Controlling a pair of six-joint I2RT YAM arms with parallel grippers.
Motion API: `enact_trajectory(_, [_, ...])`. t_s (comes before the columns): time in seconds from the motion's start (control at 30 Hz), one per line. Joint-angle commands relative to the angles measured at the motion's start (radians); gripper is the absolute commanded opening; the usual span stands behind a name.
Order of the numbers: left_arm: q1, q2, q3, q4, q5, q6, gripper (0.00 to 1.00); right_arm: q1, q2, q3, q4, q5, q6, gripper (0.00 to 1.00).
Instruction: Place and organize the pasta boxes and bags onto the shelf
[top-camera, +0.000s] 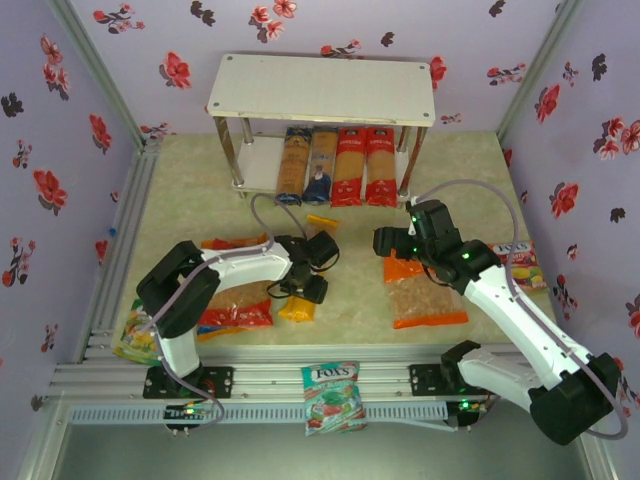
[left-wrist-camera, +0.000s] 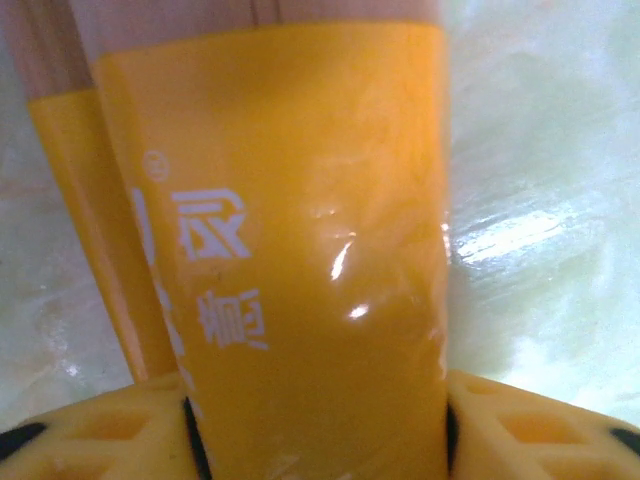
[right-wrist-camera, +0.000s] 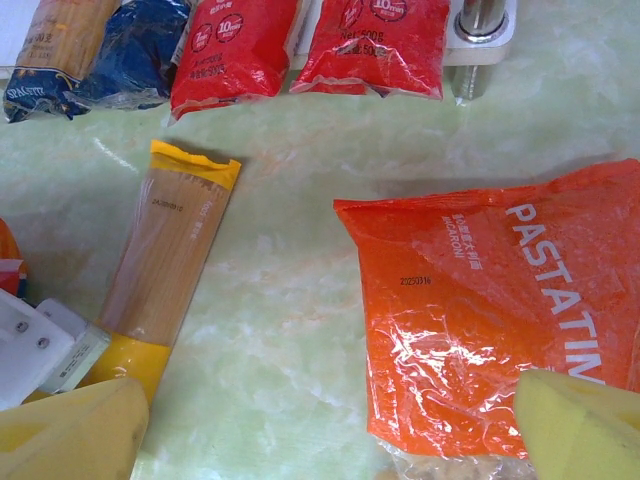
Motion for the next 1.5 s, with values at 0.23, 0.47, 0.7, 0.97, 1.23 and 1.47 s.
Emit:
enact_trajectory(0.23, [0.0, 0.009, -0.057, 0.027, 0.039, 0.006, 0.0, -0.008, -0.02, -0.003, 0.0, -0.001, 0.01, 0.95])
enact_trajectory(0.47, [0.016, -0.111, -0.111, 0.08, 0.068, 0.02, 0.0, -0.008, -0.028, -0.001, -0.006, 0.002, 0.012, 0.95])
enact_trajectory(0.7, [0.04, -0.243, -0.103, 0.046, 0.104, 0.066, 0.0, -0.008, -0.029, 0.01, -0.006, 0.008, 0.017, 0.95])
enact_trajectory(0.97, [0.042, -0.349, -0.097, -0.003, 0.212, 0.135, 0.0, -0.008, -0.024, 0.019, -0.001, 0.0, 0.027, 0.95])
enact_trajectory(1.23, [0.056, -0.47, -0.076, -0.055, 0.349, 0.158, 0.0, -0.008, -0.018, 0.024, 0.007, -0.011, 0.036, 0.95])
enact_trajectory(1.47, [0.162, -0.622, -0.064, -0.052, 0.403, 0.16, 0.0, -0.008, -0.017, 0.028, 0.014, -0.027, 0.036, 0.95])
